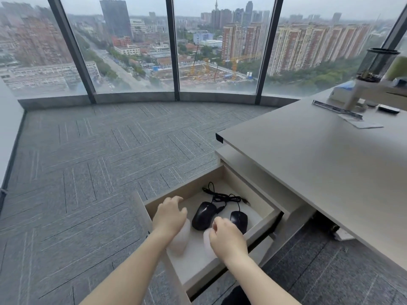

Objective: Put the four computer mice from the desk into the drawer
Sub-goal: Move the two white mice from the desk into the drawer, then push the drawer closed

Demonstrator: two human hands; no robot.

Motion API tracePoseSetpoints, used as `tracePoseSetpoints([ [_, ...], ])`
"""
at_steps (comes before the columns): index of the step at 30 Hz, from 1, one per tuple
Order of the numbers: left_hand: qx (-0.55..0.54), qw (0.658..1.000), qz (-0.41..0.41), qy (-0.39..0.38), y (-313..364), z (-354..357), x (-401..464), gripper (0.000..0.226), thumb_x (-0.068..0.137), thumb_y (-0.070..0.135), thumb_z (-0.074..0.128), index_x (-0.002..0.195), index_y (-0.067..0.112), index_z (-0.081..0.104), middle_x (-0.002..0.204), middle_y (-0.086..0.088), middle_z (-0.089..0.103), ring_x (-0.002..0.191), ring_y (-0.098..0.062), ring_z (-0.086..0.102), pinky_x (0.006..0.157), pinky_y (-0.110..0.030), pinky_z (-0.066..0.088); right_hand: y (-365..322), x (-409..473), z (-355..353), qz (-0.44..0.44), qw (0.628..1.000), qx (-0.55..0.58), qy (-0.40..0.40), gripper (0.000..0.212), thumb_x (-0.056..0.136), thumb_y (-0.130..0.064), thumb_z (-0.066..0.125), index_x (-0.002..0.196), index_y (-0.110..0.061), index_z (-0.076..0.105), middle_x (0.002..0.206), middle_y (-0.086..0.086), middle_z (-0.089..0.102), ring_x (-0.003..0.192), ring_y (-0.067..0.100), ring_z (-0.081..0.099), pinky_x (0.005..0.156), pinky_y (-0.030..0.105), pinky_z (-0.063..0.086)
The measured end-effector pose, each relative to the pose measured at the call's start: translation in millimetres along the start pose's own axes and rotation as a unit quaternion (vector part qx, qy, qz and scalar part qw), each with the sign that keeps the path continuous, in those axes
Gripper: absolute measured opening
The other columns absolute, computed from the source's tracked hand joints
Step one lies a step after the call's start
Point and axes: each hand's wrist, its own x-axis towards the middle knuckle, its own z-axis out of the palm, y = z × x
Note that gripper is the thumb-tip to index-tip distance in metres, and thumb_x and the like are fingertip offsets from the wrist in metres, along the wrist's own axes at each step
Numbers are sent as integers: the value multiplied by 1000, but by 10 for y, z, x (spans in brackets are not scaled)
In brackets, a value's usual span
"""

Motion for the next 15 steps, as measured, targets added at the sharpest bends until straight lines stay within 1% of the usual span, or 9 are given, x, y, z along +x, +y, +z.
tracePoseSetpoints([
  [2, -62, 995, 52, 63, -80, -130, -147, 32, 87, 20, 53, 117, 18, 64, 121, -4, 65, 115, -22, 57, 96, -33, 45, 31, -198, -56, -36, 998, 37, 28, 16, 94, -28, 44, 81, -19, 48, 90, 2, 62, 81, 20, 58, 66, 34, 47],
  [4, -95, 984, 85, 128, -212, -221, -339, 24, 87, 13, 56, 108, 15, 69, 111, -4, 69, 105, -20, 62, 88, -28, 46, 36, -418, -63, -72, 994, 69, 46, 19, 93, -30, 45, 78, -19, 52, 81, -2, 63, 72, 16, 58, 65, 35, 50],
  [6, -110, 974, 81, 183, -339, -270, -539, 23, 87, 10, 57, 107, 12, 68, 111, -5, 68, 103, -22, 63, 85, -28, 44, 17, -629, -25, -91, 992, 84, 37, 24, 92, -35, 46, 77, -18, 53, 79, -4, 62, 65, 14, 55, 62, 33, 49],
  [7, -113, 972, 59, 197, -404, -280, -635, 25, 88, 10, 56, 111, 11, 66, 115, -5, 65, 106, -23, 61, 86, -29, 44, -1, -725, 7, -93, 991, 90, 26, 27, 92, -39, 48, 76, -18, 54, 78, -4, 63, 65, 14, 56, 61, 32, 48],
  [9, -128, 975, -16, 183, -547, -253, -789, 33, 90, 16, 53, 122, 11, 60, 124, -7, 60, 112, -25, 57, 87, -33, 42, -41, -894, 78, -98, 990, 102, 0, 34, 88, -52, 52, 74, -21, 56, 75, -6, 65, 71, 13, 60, 64, 33, 51],
  [11, -158, 976, -76, 132, -660, -198, -913, 39, 91, 20, 50, 129, 10, 55, 129, -9, 60, 116, -26, 57, 92, -37, 44, -92, -1040, 140, -101, 989, 103, -31, 43, 79, -66, 54, 79, -23, 58, 76, -6, 66, 75, 12, 62, 68, 33, 51],
  [12, -185, 973, -92, 106, -689, -177, -975, 38, 91, 20, 49, 128, 10, 57, 129, -11, 62, 116, -27, 58, 94, -39, 44, -111, -1105, 171, -99, 989, 100, -46, 49, 73, -72, 56, 83, -24, 58, 79, -6, 67, 77, 11, 63, 67, 31, 50],
  [13, -225, 965, -102, 85, -690, -163, -1038, 33, 91, 16, 49, 121, 11, 61, 125, -12, 65, 114, -29, 60, 94, -40, 45, -135, -1167, 192, -96, 989, 94, -56, 53, 69, -75, 58, 87, -25, 58, 82, -6, 68, 77, 10, 62, 66, 29, 48],
  [15, -312, 943, -106, 44, -662, -149, -1170, 27, 92, 7, 46, 99, 18, 69, 106, -9, 71, 103, -30, 64, 83, -38, 49, -160, -1252, 243, -91, 991, 76, -61, 55, 65, -75, 62, 90, -26, 56, 86, -7, 68, 78, 8, 62, 65, 27, 45],
])
